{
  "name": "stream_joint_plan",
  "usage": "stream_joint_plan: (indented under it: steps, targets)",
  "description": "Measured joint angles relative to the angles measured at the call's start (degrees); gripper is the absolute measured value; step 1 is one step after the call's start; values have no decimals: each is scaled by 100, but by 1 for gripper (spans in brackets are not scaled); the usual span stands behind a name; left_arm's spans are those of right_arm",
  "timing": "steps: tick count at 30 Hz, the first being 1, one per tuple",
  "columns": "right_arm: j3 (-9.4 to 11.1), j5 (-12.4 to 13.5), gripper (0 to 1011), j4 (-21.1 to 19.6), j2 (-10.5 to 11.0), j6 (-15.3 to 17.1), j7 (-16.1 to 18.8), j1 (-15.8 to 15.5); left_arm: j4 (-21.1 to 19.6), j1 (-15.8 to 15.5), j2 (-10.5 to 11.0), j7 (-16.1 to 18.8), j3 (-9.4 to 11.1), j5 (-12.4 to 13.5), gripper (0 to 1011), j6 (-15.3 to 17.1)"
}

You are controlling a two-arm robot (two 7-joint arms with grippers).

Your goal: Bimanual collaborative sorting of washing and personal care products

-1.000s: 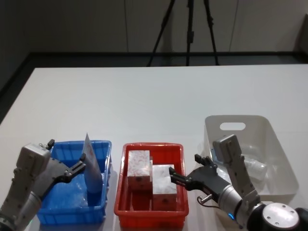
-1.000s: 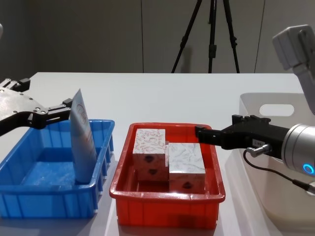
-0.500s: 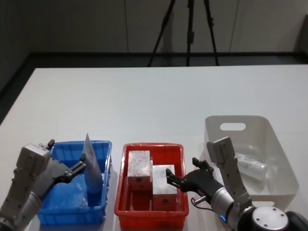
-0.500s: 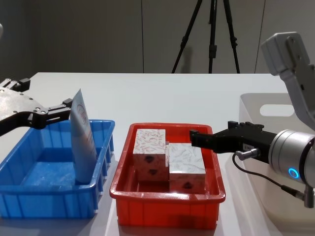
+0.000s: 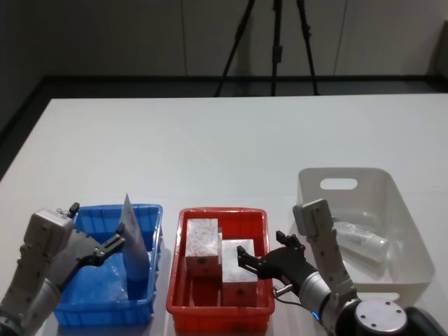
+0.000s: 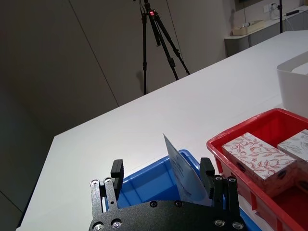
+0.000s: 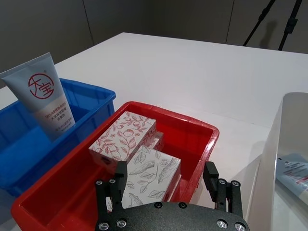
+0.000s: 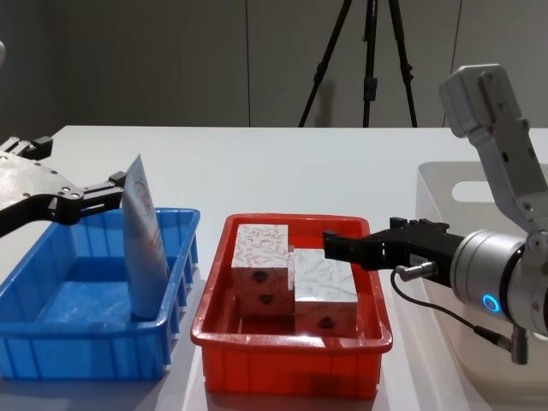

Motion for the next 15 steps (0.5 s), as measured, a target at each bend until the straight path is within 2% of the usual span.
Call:
stream_joint_plan:
  steps: [15]
  targets:
    - [-17,-169,1001,289,-168,98,41,205,0,0,0,0,0,0,1001,0]
